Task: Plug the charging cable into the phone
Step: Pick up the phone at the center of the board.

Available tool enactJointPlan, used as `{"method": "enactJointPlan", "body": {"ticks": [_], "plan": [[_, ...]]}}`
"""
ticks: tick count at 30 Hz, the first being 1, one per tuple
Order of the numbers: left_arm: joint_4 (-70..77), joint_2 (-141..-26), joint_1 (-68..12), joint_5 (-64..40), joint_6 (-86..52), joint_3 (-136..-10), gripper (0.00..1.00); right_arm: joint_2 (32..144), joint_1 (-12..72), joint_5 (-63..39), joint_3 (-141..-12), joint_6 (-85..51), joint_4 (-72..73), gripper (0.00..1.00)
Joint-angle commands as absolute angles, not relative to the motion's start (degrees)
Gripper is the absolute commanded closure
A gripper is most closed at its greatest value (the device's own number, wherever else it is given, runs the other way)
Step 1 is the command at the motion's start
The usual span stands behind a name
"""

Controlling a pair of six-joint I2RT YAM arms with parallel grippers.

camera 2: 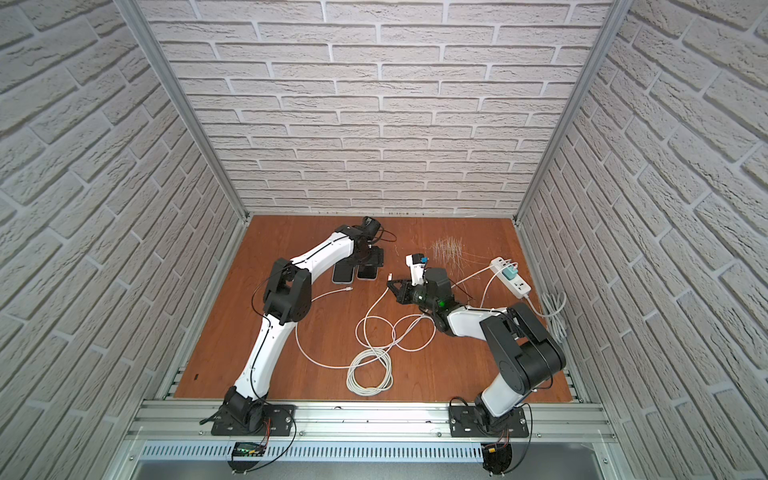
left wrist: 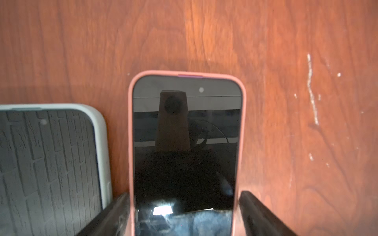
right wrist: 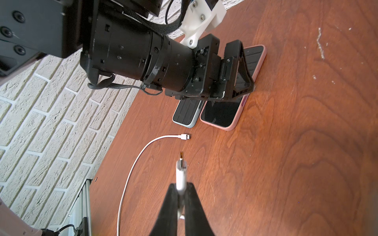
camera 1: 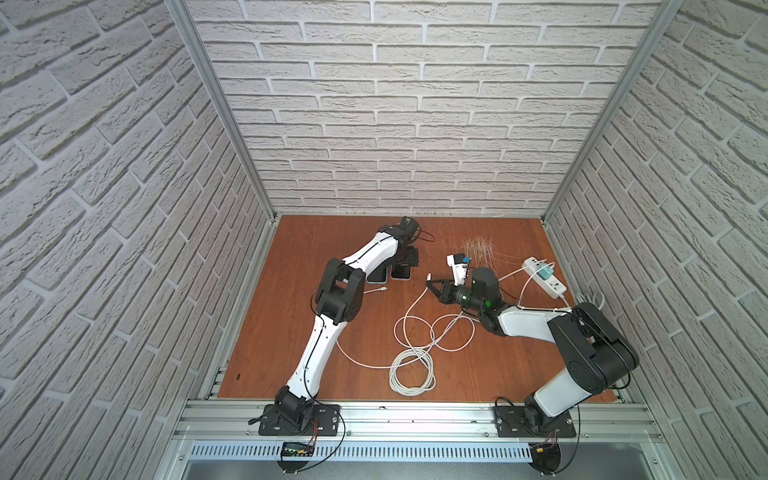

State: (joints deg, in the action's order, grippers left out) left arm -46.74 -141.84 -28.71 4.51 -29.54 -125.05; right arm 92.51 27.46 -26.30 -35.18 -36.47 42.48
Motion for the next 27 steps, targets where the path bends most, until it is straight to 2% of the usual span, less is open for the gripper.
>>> {"method": "enactJointPlan", "body": {"ticks": [1, 10, 27], "plan": [[-49.23, -144.55, -28.26, 6.98, -29.31, -127.51, 0.11, 92.81, 27.29, -26.99, -36.11, -36.13, 44.03, 0.97], [-60.00, -152.78, -30.26, 12.88, -29.23, -141.13, 0.10, 92.90, 27.31, -27.16, -36.18, -36.13, 43.95, 0.97], [-67.80, -156.56, -31.55, 13.07, -31.26, -142.92, 0.13, 93.08, 27.40, -27.09, -36.37, -36.21, 43.81, 0.96]]}}
